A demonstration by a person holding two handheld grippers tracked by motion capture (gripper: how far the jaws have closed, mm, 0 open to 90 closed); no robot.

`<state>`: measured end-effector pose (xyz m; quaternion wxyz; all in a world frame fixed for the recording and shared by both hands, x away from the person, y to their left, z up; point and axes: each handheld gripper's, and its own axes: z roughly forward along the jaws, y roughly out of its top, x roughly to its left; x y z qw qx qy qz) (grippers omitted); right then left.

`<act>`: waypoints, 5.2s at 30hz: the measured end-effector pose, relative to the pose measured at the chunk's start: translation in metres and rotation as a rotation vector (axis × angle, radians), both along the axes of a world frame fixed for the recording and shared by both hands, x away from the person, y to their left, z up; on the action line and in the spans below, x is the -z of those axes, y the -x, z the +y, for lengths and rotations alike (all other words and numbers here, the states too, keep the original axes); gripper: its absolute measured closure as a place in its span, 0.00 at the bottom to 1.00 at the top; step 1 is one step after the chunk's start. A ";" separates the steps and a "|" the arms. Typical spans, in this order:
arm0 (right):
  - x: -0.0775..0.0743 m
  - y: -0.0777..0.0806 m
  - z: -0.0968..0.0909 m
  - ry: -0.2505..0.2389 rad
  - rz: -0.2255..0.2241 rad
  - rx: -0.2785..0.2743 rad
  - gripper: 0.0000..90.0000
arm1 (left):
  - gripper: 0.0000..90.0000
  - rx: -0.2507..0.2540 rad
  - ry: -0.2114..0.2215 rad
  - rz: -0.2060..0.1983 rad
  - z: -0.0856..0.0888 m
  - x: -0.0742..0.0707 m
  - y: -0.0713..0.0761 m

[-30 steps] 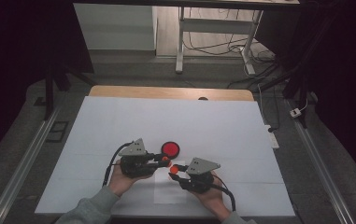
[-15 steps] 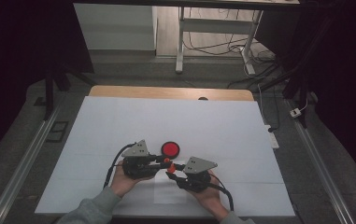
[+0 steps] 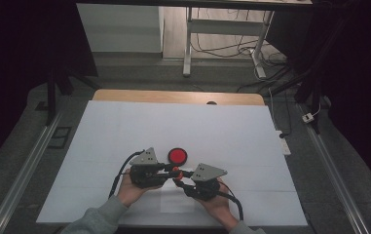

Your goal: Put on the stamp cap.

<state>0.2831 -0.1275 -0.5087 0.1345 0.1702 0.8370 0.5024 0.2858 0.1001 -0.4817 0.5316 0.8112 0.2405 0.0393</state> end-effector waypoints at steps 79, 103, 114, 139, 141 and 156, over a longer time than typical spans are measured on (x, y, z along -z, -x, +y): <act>-0.001 0.002 -0.002 0.007 -0.015 0.024 0.72 | 0.80 -0.016 0.033 -0.006 -0.003 0.012 0.002; 0.000 0.000 -0.004 -0.003 -0.012 0.010 0.67 | 0.80 -0.015 0.046 -0.013 -0.002 0.006 0.003; 0.002 -0.002 -0.013 0.003 0.004 0.032 0.60 | 0.80 -0.028 0.057 -0.017 0.003 0.003 0.002; 0.003 -0.002 -0.085 0.021 0.030 0.178 0.57 | 0.80 -0.058 0.026 -0.021 0.011 0.003 -0.001; 0.002 0.000 -0.092 0.024 0.029 0.197 0.57 | 0.80 -0.063 0.025 -0.022 0.012 0.002 -0.002; 0.002 0.003 -0.149 0.037 0.030 0.311 0.57 | 0.80 -0.089 0.025 -0.020 0.021 -0.003 -0.004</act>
